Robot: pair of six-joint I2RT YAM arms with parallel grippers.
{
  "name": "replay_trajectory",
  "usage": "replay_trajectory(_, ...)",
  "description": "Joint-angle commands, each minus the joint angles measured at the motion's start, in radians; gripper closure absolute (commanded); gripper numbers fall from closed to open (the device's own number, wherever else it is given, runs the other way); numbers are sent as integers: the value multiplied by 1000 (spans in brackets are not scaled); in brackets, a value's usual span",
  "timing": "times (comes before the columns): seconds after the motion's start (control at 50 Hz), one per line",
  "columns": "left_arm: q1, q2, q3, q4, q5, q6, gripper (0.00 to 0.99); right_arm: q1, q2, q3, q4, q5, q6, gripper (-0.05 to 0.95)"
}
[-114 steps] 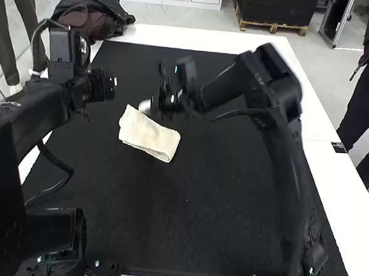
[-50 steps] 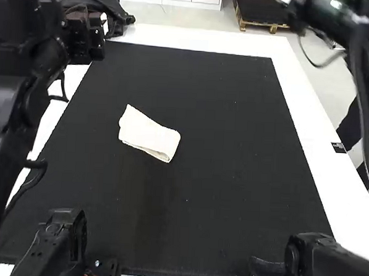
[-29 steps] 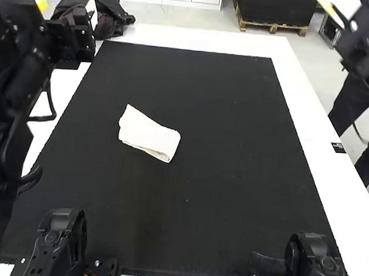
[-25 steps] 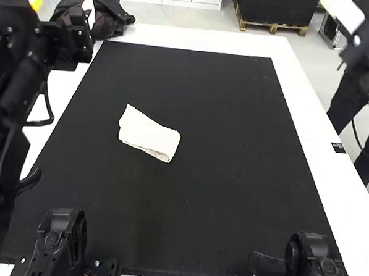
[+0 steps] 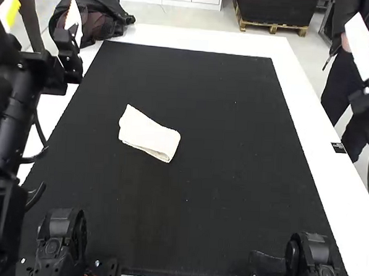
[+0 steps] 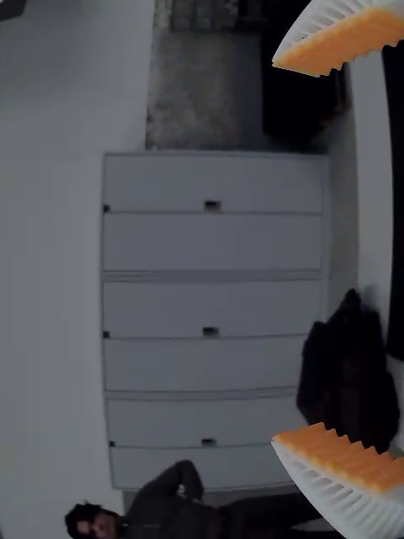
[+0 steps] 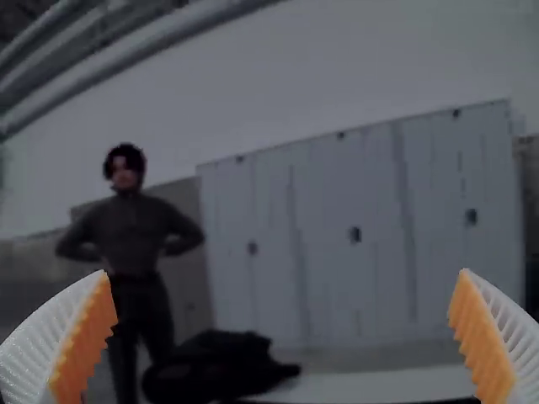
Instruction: Fold the towel.
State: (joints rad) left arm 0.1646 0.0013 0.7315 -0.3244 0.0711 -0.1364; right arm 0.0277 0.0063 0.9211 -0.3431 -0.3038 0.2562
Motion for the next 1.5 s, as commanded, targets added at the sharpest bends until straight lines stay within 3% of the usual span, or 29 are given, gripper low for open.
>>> replay_trajectory(0.0,35,-4,-63,67,-7,31,28,-15,-2,-64,-8,361,-229,-10)
replay_trajectory(0.04,44,-4,-96,105,24,41,28,-12,-2,-111,-2,482,-241,-10)
replay_trajectory(0.12,58,-4,-176,179,102,101,28,-8,-2,-217,27,629,-256,-10)
replay_trajectory(0.26,59,-6,-325,260,185,207,28,-8,-3,-413,33,631,-333,-10)
replay_trajectory(0.3,58,-4,-365,312,193,212,28,-6,-3,-462,62,601,-414,-10)
replay_trajectory(0.34,56,-4,-400,366,194,213,28,-6,-2,-484,135,580,-488,-10)
replay_trajectory(0.46,55,-4,-474,489,183,204,28,-8,-3,-579,300,581,-515,-10)
replay_trajectory(0.52,55,-4,-501,525,173,205,28,-14,-3,-648,451,661,-540,-10)
replay_trajectory(0.58,53,-4,-518,545,165,207,28,-12,-3,-686,605,667,-581,-10)
replay_trajectory(0.66,53,-6,-537,542,157,215,28,-17,-3,-726,653,704,-597,-10)
replay_trajectory(0.72,53,-4,-558,530,157,279,28,-15,-5,-771,708,723,-601,-10)
replay_trajectory(0.78,55,-4,-592,558,151,287,28,-17,-3,-823,780,766,-601,-10)
replay_trajectory(0.88,53,-4,-652,614,70,285,28,-17,-3,-901,857,802,-588,-10)
replay_trajectory(0.94,53,-4,-690,662,4,279,28,-15,-3,-920,825,792,-549,-10)
replay_trajectory(1.02,53,-4,-725,671,-27,245,28,-14,-3,-920,708,766,-463,-10)
replay_trajectory(1.1,53,-4,-728,590,-33,259,28,-11,-3,-920,618,716,-408,-10)
replay_trajectory(1.16,53,-4,-728,525,-37,242,28,-11,-5,-920,523,684,-371,-10)
replay_trajectory(1.22,56,-6,-728,450,-37,184,28,-11,-5,-921,406,615,-357,-10)
replay_trajectory(1.28,59,-4,-730,366,-37,118,28,-11,-3,-921,400,545,-339,-10)
replay_trajectory(1.48,59,-6,-730,346,-37,116,28,-11,-3,-921,385,453,-337,-10)
